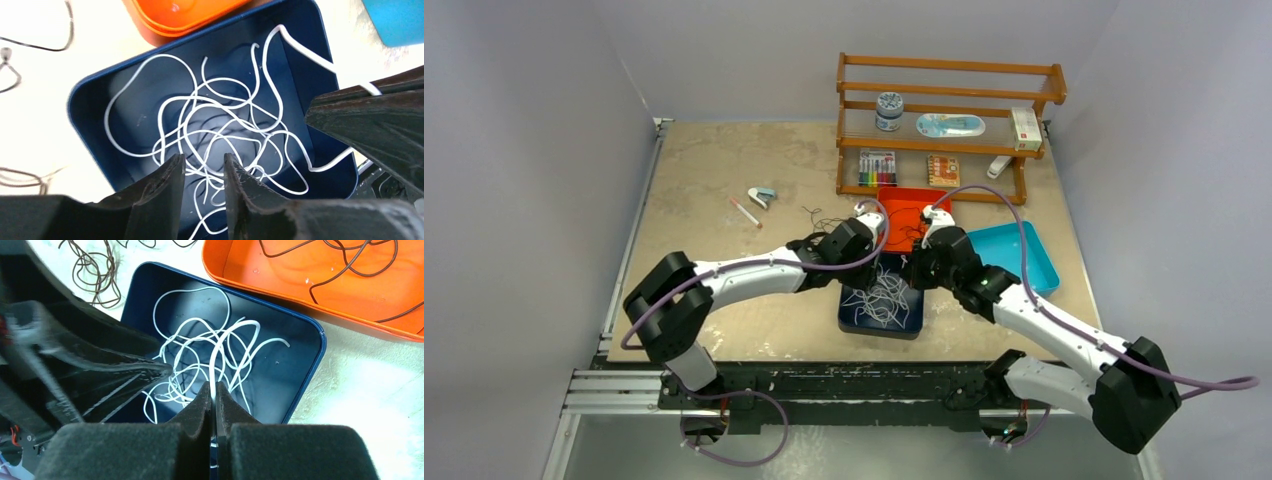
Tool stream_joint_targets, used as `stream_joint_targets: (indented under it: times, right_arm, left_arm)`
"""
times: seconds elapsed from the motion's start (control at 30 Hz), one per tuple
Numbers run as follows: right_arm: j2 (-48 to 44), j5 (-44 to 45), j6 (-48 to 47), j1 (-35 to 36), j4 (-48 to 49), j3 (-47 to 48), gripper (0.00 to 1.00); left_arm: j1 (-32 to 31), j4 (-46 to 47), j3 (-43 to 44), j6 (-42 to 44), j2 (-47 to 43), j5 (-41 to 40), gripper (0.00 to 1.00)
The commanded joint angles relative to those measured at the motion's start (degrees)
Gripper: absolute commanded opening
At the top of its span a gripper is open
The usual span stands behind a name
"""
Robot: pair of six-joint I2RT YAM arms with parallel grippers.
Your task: Untangle the cables
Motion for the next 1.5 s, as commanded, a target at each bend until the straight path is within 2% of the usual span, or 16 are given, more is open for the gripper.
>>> stream_joint_targets:
  times: [0.0,0.17,0.3,0.47,0.63,0.8,0.93,1.17,1.33,1.47]
  right_arm:
    - [0.9,-1.1,0.3,-0.2,3.4,-0.1,0.00]
    - [4.0,-10.4,-7.4,-0.1,12.4,-0.3,0.00]
    - [11.6,-17.6,-10.5,0.0,15.5,1.4,0.00]
    - [20.6,-19.7,-13.2,0.5,15.8,4.3,0.00]
    - [27.1,-15.4,-15.6,4.3,12.9,7.7,0.00]
    - [24.9,-11.4,-15.8,5.1,12.2,9.0,0.11]
    - [21.1,-7.5,-16.0,5.1,10.3,10.4,0.34]
    - [15.3,-3.3,-15.3,5.1,4.3,12.9,0.58]
    - [11.0,2.0,-15.0,5.1,2.0,14.0,0.64]
    - [9.1,3.1,-15.2,5.0,1.1,14.3,0.59]
  left_arm:
    - [0.0,0.9,0.1,-0.3,-6.5,-6.9,0.36]
    - [0.6,-0.4,0.9,-0.2,-11.9,-12.9,0.39]
    - [1.3,-1.3,1.2,0.2,-16.3,-19.0,0.42]
    - [4.2,-3.3,0.7,0.6,-19.9,-24.2,0.43]
    - [7.9,-4.2,-0.4,0.2,-22.2,-23.9,0.43]
    - [8.9,-4.4,-1.3,-0.3,-23.0,-24.6,0.44]
    - [9.6,-5.3,-1.3,-1.2,-22.6,-26.7,0.45]
    - [10.6,-6.7,-1.1,-1.6,-22.7,-29.9,0.50]
    - [10.8,-7.0,-0.7,-1.4,-21.7,-29.9,0.51]
    - [10.8,-6.7,-0.6,-1.5,-21.0,-29.4,0.51]
